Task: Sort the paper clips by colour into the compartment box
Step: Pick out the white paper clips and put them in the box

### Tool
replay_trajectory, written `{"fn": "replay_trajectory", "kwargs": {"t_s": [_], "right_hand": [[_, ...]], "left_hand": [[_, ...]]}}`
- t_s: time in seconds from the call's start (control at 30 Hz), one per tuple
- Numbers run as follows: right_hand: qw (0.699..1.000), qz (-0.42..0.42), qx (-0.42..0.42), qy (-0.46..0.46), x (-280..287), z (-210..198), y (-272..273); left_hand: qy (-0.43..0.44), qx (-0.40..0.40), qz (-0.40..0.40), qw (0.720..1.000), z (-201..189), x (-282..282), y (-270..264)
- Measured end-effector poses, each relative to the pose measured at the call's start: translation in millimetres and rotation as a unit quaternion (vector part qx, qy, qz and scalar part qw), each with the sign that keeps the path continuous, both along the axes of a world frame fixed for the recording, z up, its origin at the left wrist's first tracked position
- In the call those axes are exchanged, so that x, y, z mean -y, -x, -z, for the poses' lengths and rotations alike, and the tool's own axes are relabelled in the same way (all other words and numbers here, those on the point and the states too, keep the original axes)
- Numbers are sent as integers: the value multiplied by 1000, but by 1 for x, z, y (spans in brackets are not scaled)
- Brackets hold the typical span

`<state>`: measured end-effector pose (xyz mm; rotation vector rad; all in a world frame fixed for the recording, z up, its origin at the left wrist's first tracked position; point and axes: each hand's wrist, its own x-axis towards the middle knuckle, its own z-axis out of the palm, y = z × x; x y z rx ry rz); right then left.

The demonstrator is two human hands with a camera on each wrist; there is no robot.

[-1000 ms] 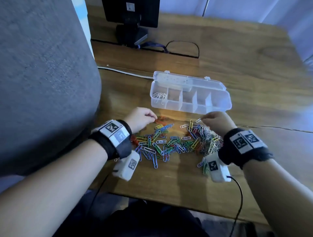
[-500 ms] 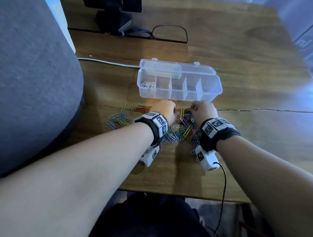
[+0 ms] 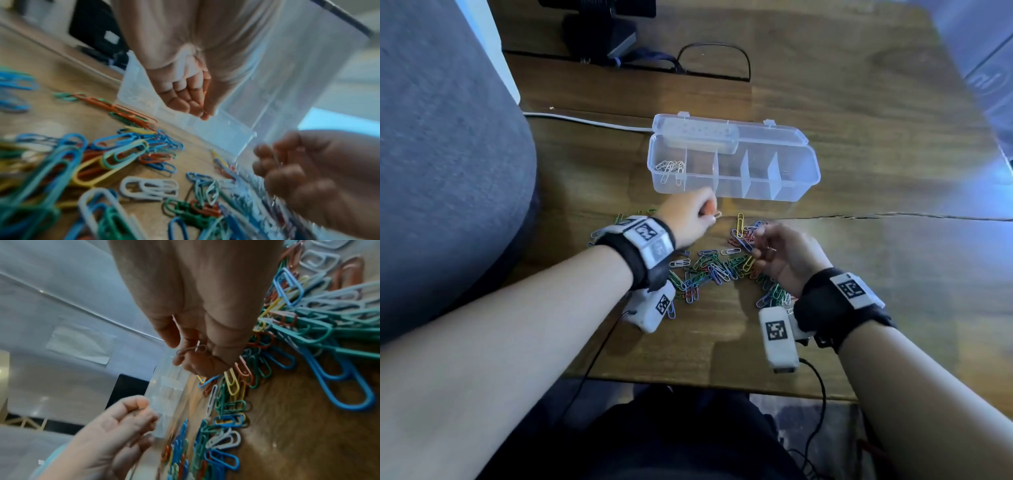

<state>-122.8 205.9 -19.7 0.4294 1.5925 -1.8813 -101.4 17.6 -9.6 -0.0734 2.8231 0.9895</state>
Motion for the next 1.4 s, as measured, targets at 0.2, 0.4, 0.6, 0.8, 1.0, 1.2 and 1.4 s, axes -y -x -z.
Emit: {"fn": "replay_trajectory", "kwargs": {"t_s": [0.2, 0.4, 0.6, 0.8, 1.0, 1.2, 1.4], "right_hand": [[746, -330, -348, -462, 17, 8, -3], [677, -374, -357, -524, 30, 12, -10], [640, -449, -303, -545, 52, 5, -2], [697, -410, -266, -525, 49, 1, 0], [997, -36, 2, 64, 11, -14, -4], [968, -9, 50, 246, -6, -10, -15], [997, -43, -6, 70, 3, -4, -19]], "left_hand": [[-99, 1, -76, 992, 3, 36, -33], [-139, 32, -127, 982, 17, 55, -71], [-113, 39, -128, 985, 20, 29, -73], [120, 65, -17, 991, 22, 7, -72], [103, 89, -26, 990, 23, 7, -67], [39, 43, -61, 996, 16, 14, -68], [-181, 49, -144, 972, 20, 25, -72]]}}
